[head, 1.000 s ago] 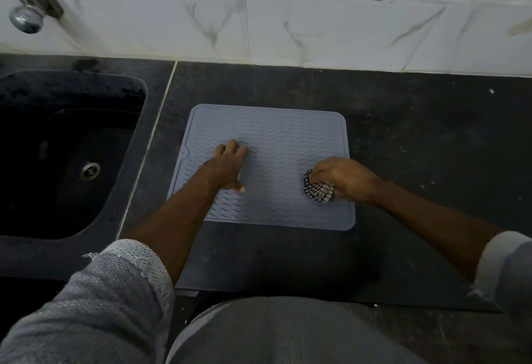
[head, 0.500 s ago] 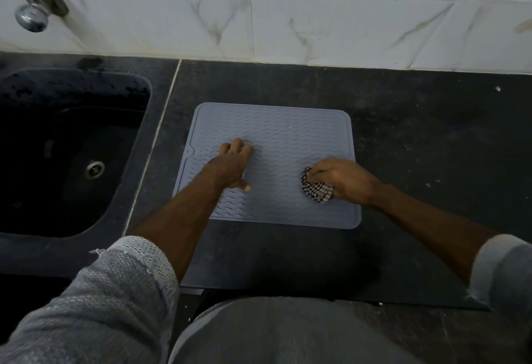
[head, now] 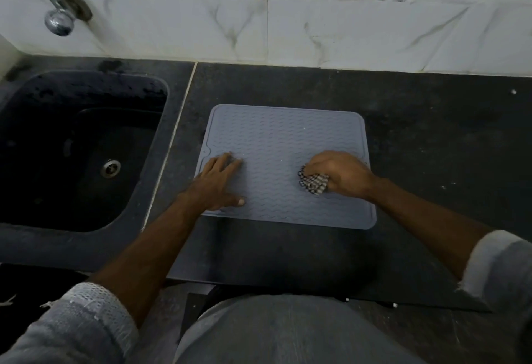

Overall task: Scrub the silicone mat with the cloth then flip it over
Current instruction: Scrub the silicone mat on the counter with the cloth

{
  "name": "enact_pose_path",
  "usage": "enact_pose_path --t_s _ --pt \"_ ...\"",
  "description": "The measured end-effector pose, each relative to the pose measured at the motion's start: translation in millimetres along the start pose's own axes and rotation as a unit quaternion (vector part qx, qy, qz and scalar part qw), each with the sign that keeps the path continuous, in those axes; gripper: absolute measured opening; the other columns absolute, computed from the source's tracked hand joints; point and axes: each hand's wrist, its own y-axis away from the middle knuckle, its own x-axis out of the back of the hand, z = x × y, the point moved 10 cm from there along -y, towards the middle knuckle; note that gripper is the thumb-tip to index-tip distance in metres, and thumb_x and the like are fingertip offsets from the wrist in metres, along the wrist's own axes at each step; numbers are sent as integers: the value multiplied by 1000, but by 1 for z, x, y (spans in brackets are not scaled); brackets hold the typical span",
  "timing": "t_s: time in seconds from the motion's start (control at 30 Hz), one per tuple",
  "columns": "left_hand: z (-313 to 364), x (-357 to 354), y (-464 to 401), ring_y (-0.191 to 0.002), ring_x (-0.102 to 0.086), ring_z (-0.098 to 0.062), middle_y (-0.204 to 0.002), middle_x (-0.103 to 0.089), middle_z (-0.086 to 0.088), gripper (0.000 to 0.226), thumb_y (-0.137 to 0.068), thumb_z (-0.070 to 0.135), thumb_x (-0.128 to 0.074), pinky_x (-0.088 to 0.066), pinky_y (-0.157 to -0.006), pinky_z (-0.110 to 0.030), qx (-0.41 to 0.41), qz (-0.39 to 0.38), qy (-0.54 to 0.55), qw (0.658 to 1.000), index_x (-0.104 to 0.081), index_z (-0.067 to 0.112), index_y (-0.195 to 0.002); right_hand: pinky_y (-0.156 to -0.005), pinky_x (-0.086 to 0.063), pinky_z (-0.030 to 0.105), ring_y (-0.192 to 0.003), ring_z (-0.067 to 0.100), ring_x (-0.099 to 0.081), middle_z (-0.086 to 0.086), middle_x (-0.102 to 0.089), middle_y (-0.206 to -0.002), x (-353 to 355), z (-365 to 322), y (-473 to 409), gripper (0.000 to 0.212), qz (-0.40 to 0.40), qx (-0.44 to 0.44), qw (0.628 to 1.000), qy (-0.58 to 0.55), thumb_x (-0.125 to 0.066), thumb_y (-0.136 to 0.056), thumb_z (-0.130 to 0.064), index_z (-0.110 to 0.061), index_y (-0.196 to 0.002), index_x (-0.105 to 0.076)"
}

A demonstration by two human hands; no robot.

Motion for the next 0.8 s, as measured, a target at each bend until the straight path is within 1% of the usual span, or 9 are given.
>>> enact_pose_path --t_s 0.07,0.13,0.23,0.33,0.4,0.5,0.57,0.67,0.8 --pt "1 -1 0 -147 8 -29 -161 9 -1 107 -76 53 -72 -17 -117 -52 1 -2 4 1000 -4 27 -154 -98 -42 37 -111 25 -57 10 -65 -118 -8 -18 -20 37 1 16 1000 5 -70 -79 -9 -11 -115 -65" --pt "2 0 -2 -146 7 -29 -161 7 -2 108 -74 52 -75 -19 -117 -53 0 -5 11 1000 -6 26 -154 -102 -38 36 -118 24 -52 9 -61 -126 -24 -32 -36 41 -28 27 999 27 -67 -81 -8 -11 -121 -61" --pt "1 3 -4 -146 4 -30 -160 4 -3 109 -71 51 -77 -23 -115 -55 4 -3 10 1000 -11 25 -153 -102 -37 36 -122 25 -50 9 -57 -131 -34 -32 -34 47 -40 31 997 57 -68 -79 -5 -11 -125 -59" --pt "1 3 -5 -145 2 -31 -160 3 -3 110 -70 51 -78 -24 -114 -55 7 -1 8 1000 -11 24 -153 -97 -42 39 -114 28 -56 12 -63 -122 -21 -12 -7 45 -20 16 998 50 -74 -75 -9 -10 -118 -63" --pt "1 3 -5 -145 1 -32 -160 2 -3 110 -70 51 -79 -24 -114 -55 6 2 10 1000 -12 24 -153 -96 -44 40 -110 28 -59 12 -65 -117 -13 2 8 42 -27 1 998 52 -76 -74 -11 -11 -115 -65" --pt "2 6 -6 -144 -2 -32 -159 -1 -4 109 -68 50 -80 -26 -114 -54 6 10 12 1000 -14 24 -151 -93 -43 34 -104 25 -61 8 -68 -111 -6 8 9 32 -43 -12 998 34 -73 -77 -14 -13 -109 -68" --pt "4 7 -6 -143 -4 -33 -158 -3 -4 108 -68 49 -81 -28 -113 -55 6 9 8 1000 -16 24 -151 -93 -41 30 -104 24 -62 7 -69 -110 -2 -2 -7 30 -28 -9 1000 6 -71 -80 -15 -13 -109 -68" --pt "5 10 -6 -143 -5 -33 -157 -5 -4 108 -66 49 -82 -29 -112 -56 8 7 6 1000 -18 23 -150 -95 -38 31 -110 27 -58 12 -65 -118 -11 -32 -40 39 -5 28 1000 8 -72 -76 -8 -9 -115 -66" --pt "6 11 -4 -142 -6 -33 -157 -7 -3 108 -66 47 -83 -30 -111 -56 9 9 14 1000 -19 24 -149 -105 -34 36 -125 25 -47 8 -55 -134 -38 -40 -50 49 -58 34 996 57 -68 -80 -11 -14 -127 -56"
